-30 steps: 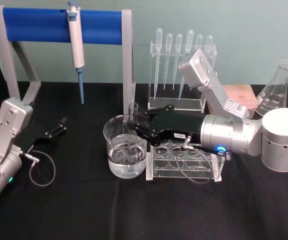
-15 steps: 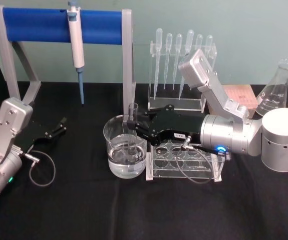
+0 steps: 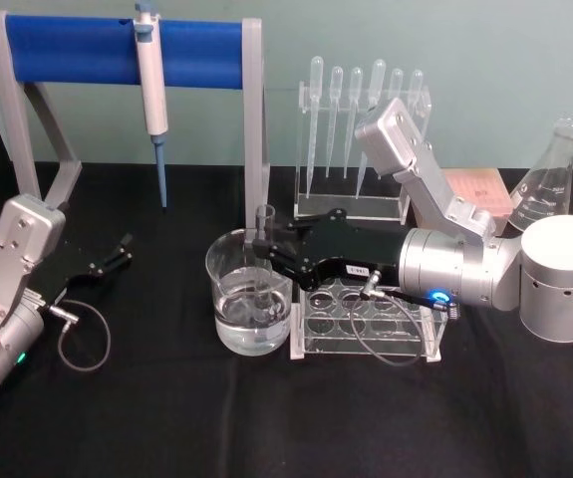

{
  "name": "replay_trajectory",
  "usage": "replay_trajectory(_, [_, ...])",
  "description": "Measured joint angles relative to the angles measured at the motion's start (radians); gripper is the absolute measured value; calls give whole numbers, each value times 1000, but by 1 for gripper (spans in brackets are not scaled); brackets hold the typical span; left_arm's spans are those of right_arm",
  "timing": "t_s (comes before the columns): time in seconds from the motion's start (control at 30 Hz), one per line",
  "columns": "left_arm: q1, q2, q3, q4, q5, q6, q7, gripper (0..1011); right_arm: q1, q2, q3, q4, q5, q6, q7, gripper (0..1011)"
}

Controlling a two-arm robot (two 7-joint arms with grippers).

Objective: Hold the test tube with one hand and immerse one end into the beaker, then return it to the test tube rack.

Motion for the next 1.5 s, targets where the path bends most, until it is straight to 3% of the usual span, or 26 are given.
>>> replay_trajectory(1.5, [0, 0, 0, 0, 0, 0, 0, 1000, 0, 0, 0, 0, 0, 0, 0, 241])
